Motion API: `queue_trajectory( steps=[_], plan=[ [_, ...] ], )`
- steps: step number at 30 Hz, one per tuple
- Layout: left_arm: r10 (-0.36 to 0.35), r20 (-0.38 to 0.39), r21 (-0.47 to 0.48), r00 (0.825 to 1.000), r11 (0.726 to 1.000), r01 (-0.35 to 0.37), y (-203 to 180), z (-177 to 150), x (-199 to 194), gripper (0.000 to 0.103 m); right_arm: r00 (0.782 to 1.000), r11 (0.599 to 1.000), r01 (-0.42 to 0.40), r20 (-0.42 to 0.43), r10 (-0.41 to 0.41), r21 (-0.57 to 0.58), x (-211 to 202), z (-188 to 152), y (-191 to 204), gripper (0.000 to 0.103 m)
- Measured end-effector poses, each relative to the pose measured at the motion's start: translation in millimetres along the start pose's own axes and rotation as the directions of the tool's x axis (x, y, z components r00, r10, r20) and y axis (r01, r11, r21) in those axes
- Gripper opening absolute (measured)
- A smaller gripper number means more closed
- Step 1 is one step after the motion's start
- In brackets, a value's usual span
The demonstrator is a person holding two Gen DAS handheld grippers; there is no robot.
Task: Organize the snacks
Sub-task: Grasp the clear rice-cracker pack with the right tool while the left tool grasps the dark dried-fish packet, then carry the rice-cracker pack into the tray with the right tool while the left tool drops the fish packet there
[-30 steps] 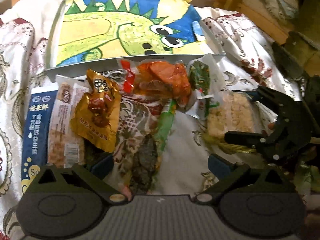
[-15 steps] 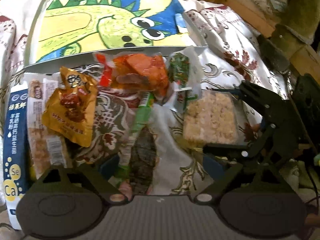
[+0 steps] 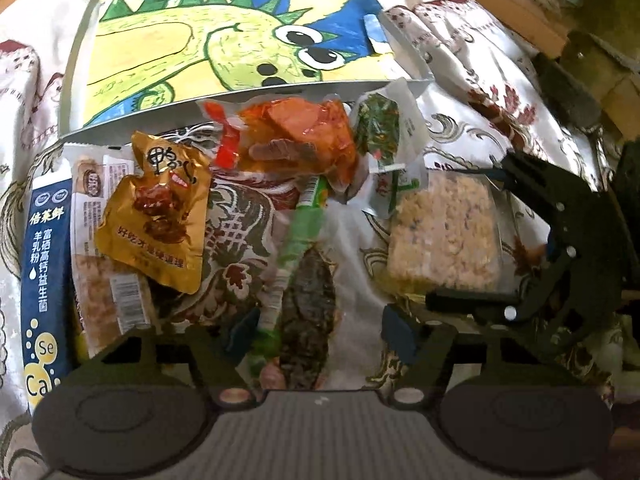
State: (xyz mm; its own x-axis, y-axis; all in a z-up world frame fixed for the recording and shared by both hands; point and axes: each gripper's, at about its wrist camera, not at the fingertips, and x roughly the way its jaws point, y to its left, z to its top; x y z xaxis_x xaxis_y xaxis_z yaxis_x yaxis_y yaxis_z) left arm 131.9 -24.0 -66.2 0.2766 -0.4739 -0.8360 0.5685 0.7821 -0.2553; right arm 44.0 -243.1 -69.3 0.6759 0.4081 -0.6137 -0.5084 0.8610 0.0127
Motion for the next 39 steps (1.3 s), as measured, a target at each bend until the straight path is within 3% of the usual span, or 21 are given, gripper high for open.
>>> queue_trajectory(
  steps=[3,19,32,39],
  plan=[
    [0.029,-0.001,-0.021,1.000,0.999,-0.029,2,0,0,0.053,1.000,1.000,0.004,0.000,-0.004,-0.011,0,0,1,0.102],
    [0.049,0.029,-0.094,0.998,0.995,-0.046,-6,-16,-18,0.047,0.997,0.992,0.072,0.008,-0.072,-0.104,-13,2,15,0.094],
    [-0.047,0.024,-0.216,0.999,0.975,0.051,-2,-44,-41,0.047,0.992,0.989,0.122,0.033,-0.120,-0.081,-39,13,26,0.094],
    [-0.065,0.076,-0.233,0.995,0.969,0.082,-9,-52,-52,0.047,0.989,0.986,0.136,0.069,-0.130,-0.092,-44,16,33,0.094]
  ],
)
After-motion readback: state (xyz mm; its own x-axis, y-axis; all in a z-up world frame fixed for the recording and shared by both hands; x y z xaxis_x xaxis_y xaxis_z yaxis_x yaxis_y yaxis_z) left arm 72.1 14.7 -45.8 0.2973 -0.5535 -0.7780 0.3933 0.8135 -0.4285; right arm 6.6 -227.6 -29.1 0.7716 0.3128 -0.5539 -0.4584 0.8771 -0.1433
